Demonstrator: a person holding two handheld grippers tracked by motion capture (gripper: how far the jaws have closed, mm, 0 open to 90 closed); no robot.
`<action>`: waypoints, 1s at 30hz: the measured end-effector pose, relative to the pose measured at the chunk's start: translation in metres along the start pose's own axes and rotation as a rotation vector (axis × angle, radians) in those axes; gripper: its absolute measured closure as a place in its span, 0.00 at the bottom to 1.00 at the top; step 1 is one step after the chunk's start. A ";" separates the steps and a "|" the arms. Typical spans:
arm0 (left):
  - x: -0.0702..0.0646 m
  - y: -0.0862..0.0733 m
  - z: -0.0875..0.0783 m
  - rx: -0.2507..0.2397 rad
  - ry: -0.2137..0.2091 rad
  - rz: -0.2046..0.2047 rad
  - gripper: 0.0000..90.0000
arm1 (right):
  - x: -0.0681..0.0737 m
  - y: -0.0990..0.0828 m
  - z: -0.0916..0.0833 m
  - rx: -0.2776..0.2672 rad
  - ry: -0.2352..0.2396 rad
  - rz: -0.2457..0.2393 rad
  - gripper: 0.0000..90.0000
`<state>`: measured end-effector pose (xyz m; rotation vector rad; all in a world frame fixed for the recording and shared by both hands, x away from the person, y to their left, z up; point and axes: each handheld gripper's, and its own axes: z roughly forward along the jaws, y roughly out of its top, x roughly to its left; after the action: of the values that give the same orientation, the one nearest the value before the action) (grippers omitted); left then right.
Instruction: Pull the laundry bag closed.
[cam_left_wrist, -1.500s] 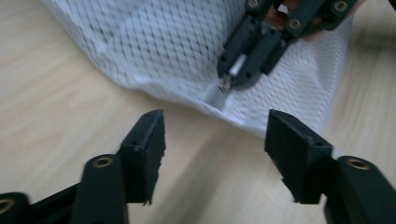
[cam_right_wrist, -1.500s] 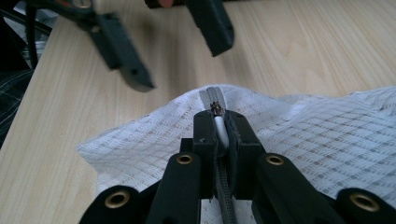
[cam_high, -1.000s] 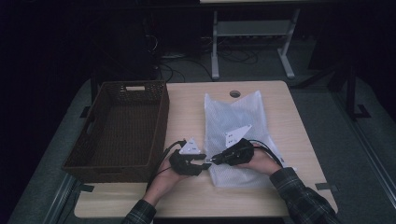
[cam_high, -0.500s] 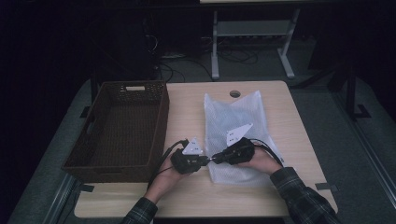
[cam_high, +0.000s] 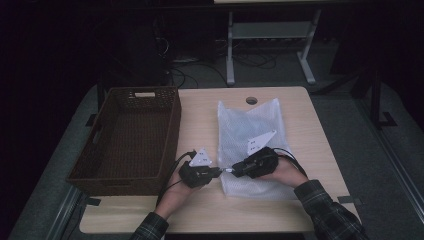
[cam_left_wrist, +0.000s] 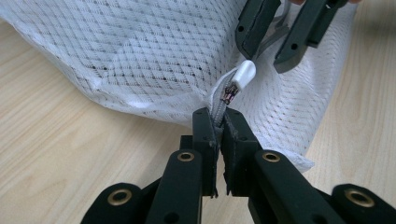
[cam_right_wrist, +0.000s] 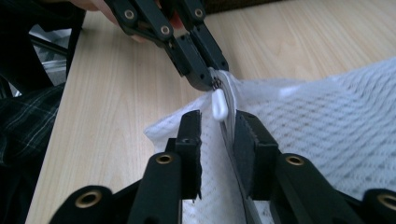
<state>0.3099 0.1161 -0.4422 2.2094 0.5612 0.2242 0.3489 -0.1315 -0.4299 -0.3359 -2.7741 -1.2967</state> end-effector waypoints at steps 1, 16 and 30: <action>-0.001 -0.001 0.000 -0.001 0.002 0.001 0.94 | -0.001 -0.001 0.000 0.005 0.002 0.005 0.82; -0.003 -0.001 -0.002 -0.018 0.012 0.011 0.94 | 0.001 0.005 0.012 -0.009 0.044 0.018 0.88; -0.005 0.000 -0.002 -0.016 0.027 0.030 0.94 | -0.003 0.009 0.022 0.009 0.083 0.081 0.88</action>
<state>0.3048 0.1152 -0.4413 2.2034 0.5392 0.2739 0.3548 -0.1101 -0.4377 -0.3809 -2.6678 -1.2501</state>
